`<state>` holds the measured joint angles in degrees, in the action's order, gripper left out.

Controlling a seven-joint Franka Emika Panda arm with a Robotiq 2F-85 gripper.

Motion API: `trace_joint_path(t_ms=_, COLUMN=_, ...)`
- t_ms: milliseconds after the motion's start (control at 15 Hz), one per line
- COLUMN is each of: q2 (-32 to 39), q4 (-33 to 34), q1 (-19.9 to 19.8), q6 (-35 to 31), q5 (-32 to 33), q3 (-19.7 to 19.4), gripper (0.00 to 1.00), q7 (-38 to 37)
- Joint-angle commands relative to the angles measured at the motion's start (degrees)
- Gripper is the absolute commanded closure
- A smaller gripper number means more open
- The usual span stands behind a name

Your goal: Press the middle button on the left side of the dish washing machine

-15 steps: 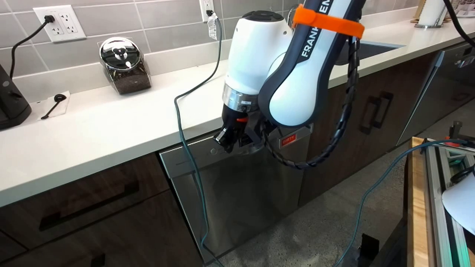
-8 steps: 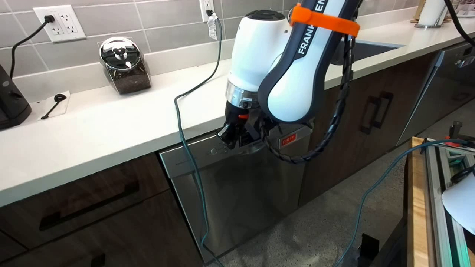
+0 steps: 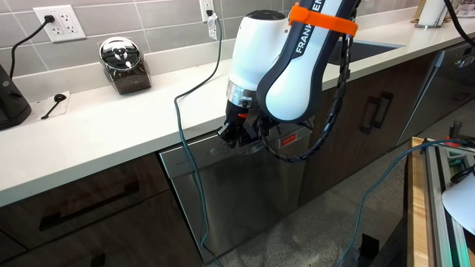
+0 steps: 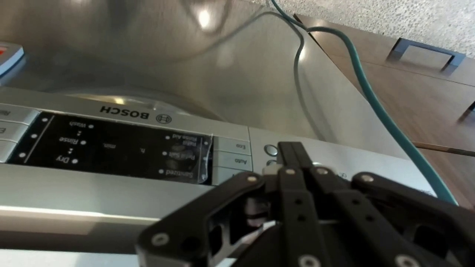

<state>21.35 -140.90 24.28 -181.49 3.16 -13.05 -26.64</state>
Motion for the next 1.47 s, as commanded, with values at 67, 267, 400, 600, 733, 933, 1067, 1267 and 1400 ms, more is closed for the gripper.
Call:
trace_joint_path(t_ms=67, q2=1.5, q4=0.7, q1=-0.6, q6=-1.6, q5=-1.5, q3=1.1, gripper=1.00, q7=-1.5)
trace_joint_path(t_ms=267, q2=1.9, q4=0.9, q1=-0.6, q6=-2.1, q5=-6.0, q3=1.8, gripper=1.00, q7=1.3)
trace_joint_path(t_ms=400, q2=2.1, q4=1.1, q1=-0.8, q6=-2.5, q5=-8.0, q3=2.4, gripper=1.00, q7=1.9)
trace_joint_path(t_ms=600, q2=2.8, q4=1.6, q1=-0.6, q6=-3.5, q5=-10.1, q3=2.5, gripper=1.00, q7=2.7)
trace_joint_path(t_ms=733, q2=3.3, q4=1.9, q1=-0.7, q6=-4.1, q5=-11.1, q3=2.6, gripper=1.00, q7=3.1)
trace_joint_path(t_ms=933, q2=3.9, q4=2.4, q1=-0.6, q6=-4.2, q5=-12.2, q3=2.4, gripper=1.00, q7=3.6)
trace_joint_path(t_ms=1067, q2=4.2, q4=2.6, q1=-0.5, q6=-4.3, q5=-12.7, q3=2.2, gripper=1.00, q7=3.8)
trace_joint_path(t_ms=1267, q2=4.5, q4=2.8, q1=-0.6, q6=-4.4, q5=-13.2, q3=2.0, gripper=1.00, q7=4.1)
trace_joint_path(t_ms=1400, q2=4.6, q4=3.0, q1=-0.7, q6=-4.6, q5=-13.5, q3=2.0, gripper=1.00, q7=4.3)
